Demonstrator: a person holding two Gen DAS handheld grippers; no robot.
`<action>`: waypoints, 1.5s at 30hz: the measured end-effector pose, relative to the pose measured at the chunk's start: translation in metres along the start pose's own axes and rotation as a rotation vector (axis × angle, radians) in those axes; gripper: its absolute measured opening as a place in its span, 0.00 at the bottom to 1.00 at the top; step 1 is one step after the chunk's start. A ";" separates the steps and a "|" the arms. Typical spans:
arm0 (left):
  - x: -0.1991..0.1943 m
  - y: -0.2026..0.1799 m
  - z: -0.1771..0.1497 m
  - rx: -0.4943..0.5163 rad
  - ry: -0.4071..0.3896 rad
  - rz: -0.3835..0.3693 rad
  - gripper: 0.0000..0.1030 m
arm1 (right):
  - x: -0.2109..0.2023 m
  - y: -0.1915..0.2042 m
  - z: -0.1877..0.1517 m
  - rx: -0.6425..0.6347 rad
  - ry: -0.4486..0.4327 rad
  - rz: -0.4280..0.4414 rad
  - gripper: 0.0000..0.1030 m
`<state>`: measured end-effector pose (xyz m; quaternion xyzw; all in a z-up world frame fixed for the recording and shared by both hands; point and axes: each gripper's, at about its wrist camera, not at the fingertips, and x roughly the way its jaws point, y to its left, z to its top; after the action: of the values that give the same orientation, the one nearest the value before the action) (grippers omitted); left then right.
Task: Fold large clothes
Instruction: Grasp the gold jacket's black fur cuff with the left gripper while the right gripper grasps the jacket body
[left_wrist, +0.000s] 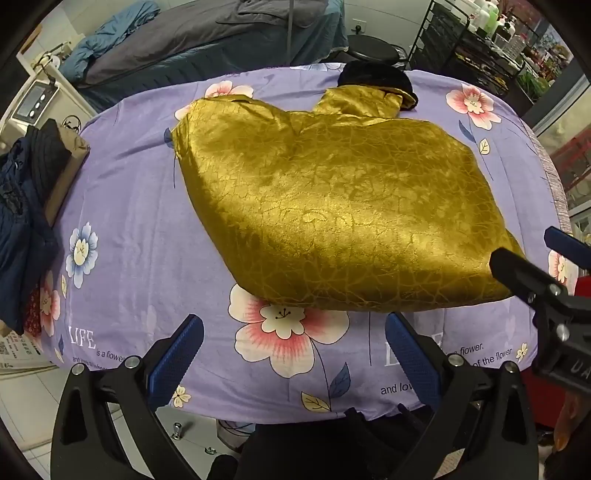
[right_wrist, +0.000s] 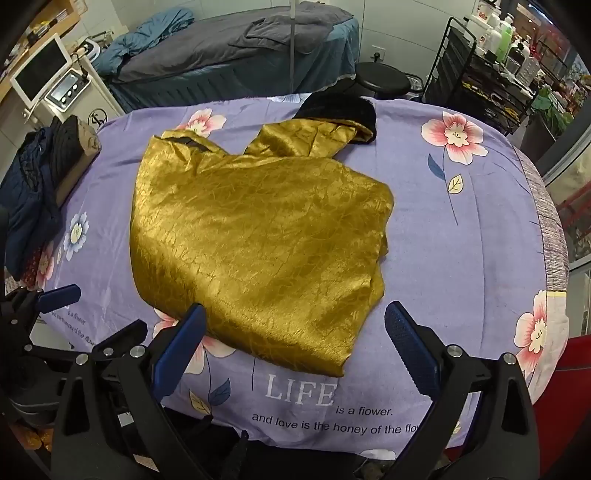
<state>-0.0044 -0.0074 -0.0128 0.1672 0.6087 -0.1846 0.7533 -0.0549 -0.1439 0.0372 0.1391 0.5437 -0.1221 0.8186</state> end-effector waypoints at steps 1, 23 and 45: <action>-0.001 -0.002 0.001 0.009 -0.003 0.011 0.94 | -0.001 -0.003 0.001 0.005 -0.010 -0.005 0.93; 0.038 0.002 0.219 0.148 -0.105 -0.079 0.94 | 0.076 -0.189 -0.006 0.529 0.133 0.164 0.93; 0.257 -0.111 0.282 0.242 0.448 -0.248 0.59 | 0.211 -0.168 -0.047 0.925 0.439 0.704 0.90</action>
<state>0.2322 -0.2576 -0.2100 0.2170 0.7494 -0.3051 0.5460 -0.0742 -0.2938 -0.1907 0.6723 0.5118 -0.0360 0.5337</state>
